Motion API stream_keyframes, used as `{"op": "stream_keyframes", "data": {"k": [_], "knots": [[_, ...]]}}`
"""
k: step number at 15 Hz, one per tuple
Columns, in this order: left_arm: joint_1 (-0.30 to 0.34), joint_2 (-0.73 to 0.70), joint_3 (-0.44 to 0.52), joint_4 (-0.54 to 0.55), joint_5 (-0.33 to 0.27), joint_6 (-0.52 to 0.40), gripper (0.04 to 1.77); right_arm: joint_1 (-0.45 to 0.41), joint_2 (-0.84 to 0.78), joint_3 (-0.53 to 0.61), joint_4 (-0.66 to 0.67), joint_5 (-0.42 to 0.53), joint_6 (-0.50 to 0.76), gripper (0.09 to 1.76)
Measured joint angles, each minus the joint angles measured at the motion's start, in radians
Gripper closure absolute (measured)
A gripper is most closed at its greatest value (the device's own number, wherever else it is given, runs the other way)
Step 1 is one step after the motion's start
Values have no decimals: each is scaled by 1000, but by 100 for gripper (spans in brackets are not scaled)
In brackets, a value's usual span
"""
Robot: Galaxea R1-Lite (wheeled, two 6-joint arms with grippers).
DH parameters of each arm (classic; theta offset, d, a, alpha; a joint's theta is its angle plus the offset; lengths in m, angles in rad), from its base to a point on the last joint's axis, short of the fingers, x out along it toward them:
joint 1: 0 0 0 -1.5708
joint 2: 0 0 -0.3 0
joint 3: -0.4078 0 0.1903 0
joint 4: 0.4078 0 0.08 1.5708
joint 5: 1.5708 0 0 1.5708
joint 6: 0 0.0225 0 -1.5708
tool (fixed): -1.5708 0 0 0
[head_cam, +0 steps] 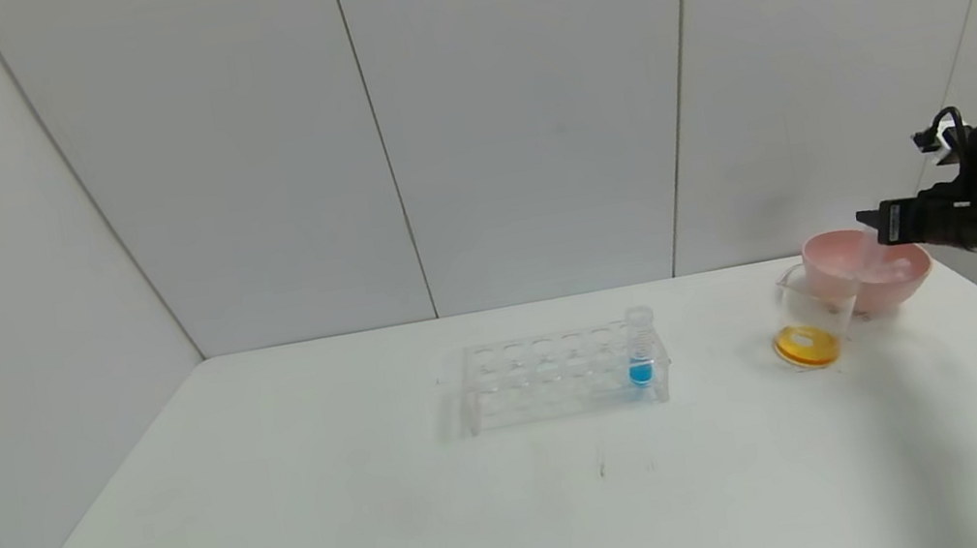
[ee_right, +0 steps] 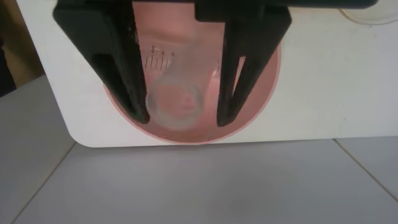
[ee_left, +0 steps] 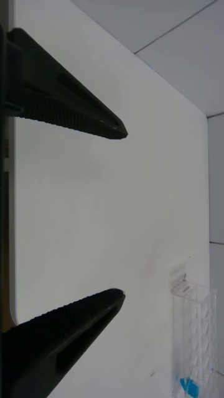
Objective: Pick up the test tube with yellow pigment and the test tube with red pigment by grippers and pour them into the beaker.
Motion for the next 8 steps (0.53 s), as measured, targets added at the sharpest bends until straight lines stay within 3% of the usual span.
{"op": "stream_keyframes", "data": {"k": [4, 8], "knots": [[0, 0, 0, 0, 0, 0, 9, 2, -3, 1, 0, -1, 3, 66], [0, 0, 0, 0, 0, 0, 9, 0, -4, 4, 0, -3, 4, 46]]}}
